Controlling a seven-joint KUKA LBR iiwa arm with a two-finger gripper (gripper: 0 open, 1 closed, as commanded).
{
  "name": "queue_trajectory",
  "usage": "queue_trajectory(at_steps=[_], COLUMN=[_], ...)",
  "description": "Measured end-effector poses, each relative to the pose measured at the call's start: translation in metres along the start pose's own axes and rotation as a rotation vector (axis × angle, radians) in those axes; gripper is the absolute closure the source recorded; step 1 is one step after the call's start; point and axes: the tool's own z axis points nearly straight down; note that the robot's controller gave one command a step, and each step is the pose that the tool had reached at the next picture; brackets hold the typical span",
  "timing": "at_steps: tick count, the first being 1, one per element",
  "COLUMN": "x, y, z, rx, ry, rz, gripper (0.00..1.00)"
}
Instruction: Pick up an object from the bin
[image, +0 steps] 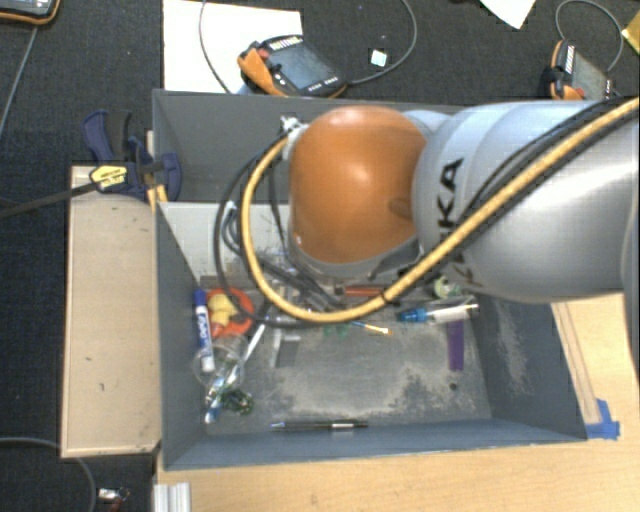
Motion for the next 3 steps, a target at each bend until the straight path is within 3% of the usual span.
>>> queue_trajectory(at_steps=[1, 2, 3], x=[-0.002, -0.042, -0.056], y=[-0.001, 0.014, 0.026], z=[-0.004, 0.115, 0.170], rx=[-0.002, -0.001, -0.003], ry=[-0.008, -0.011, -0.033], rz=[0.007, -0.228, -0.674], gripper=[0.00, 0.00, 0.00])
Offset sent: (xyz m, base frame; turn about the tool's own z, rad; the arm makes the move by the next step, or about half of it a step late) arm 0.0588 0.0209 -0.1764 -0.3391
